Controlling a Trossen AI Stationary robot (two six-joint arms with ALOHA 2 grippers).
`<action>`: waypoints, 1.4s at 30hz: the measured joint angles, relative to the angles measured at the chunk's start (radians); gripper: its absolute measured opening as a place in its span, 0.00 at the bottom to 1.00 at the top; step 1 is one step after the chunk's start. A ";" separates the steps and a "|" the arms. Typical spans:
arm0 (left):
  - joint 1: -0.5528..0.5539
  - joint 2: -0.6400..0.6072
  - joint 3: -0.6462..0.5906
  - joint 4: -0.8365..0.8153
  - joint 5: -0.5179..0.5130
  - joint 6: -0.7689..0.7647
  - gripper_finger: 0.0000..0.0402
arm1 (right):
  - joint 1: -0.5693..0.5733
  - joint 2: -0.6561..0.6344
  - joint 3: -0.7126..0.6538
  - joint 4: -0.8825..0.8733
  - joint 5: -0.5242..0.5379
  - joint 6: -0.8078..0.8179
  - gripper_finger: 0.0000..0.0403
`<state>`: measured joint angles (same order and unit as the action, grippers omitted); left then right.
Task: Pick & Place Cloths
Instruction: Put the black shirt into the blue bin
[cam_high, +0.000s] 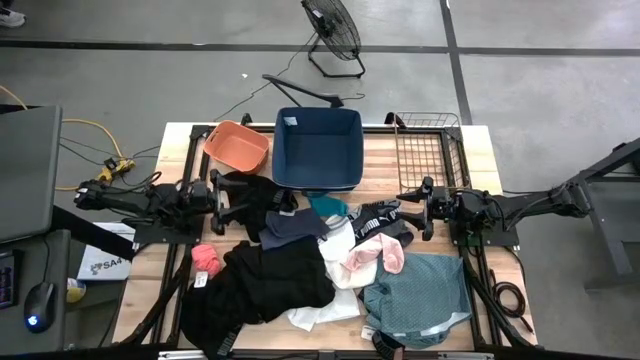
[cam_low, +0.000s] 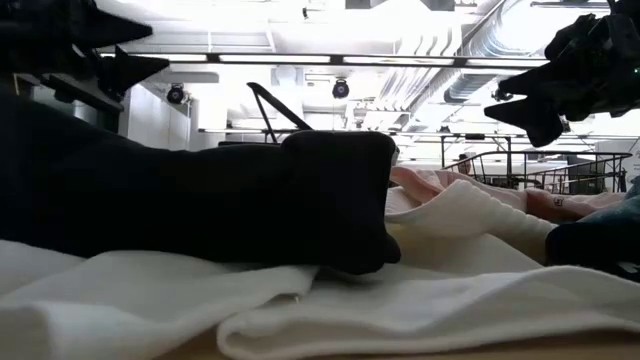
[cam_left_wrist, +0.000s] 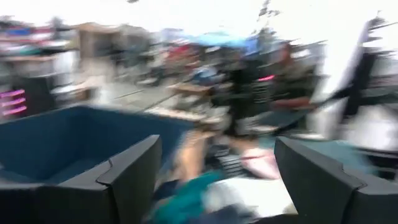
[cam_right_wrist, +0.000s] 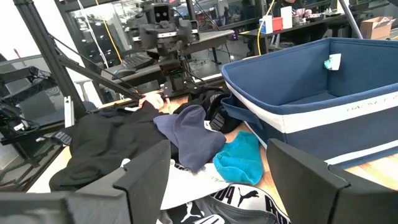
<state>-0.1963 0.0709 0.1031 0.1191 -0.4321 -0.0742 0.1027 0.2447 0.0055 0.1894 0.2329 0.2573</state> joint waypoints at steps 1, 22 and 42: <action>0.000 0.012 0.012 -0.041 -0.041 -0.009 0.77 | 0.000 0.000 0.000 0.000 0.000 0.000 0.64; 0.000 0.500 0.357 -0.431 -0.216 -0.115 0.77 | 0.000 0.000 0.000 0.000 0.000 0.000 0.64; -0.002 0.851 0.396 -0.376 0.565 -0.229 0.77 | 0.000 0.000 0.000 0.000 0.000 0.000 0.64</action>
<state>-0.1985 0.9218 0.4988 -0.2569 0.1330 -0.3028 0.1024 0.2447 0.0053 0.1894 0.2330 0.2573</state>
